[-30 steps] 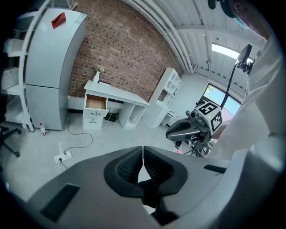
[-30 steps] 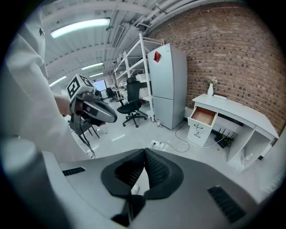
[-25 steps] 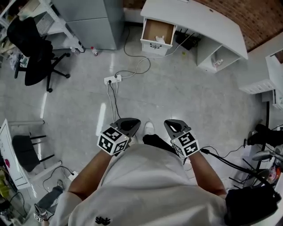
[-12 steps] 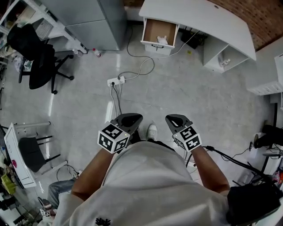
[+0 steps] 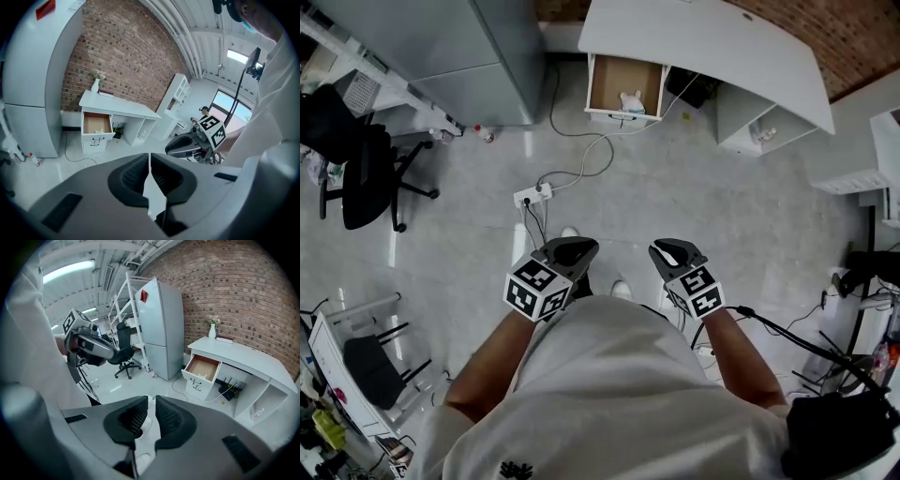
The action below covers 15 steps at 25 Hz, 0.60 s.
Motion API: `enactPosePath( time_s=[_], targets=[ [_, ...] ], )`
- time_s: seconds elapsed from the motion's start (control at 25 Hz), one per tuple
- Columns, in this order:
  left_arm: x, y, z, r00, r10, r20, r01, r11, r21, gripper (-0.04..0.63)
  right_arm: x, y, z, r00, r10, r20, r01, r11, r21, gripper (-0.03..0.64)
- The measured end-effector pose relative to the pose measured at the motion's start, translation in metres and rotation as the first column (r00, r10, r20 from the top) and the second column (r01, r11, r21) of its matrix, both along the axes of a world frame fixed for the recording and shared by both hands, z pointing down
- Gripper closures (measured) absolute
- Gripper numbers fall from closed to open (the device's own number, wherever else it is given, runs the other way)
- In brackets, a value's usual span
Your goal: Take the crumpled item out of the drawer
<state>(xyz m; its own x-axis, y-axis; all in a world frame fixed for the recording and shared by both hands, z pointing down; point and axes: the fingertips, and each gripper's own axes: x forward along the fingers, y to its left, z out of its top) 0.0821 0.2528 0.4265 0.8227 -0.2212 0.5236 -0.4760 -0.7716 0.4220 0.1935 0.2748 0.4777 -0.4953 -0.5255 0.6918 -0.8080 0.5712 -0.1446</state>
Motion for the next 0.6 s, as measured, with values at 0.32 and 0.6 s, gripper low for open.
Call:
enactPosePath(
  time_s=[0.32, 0.6],
  targets=[
    [-0.055, -0.146, -0.009, 0.994, 0.104, -0.013, -0.104, 0.994, 0.032, 0.568, -0.041, -0.16, 0.001, 0.992, 0.073, -0.101, -0.071, 0.997, 0.03, 0.543],
    [-0.091, -0.223, 0.009, 0.997, 0.075, -0.004, -0.075, 0.997, -0.006, 0.568, -0.05, -0.263, 0.02, 0.985, 0.102, -0.14, -0.098, 0.995, 0.037, 0.548]
  ],
)
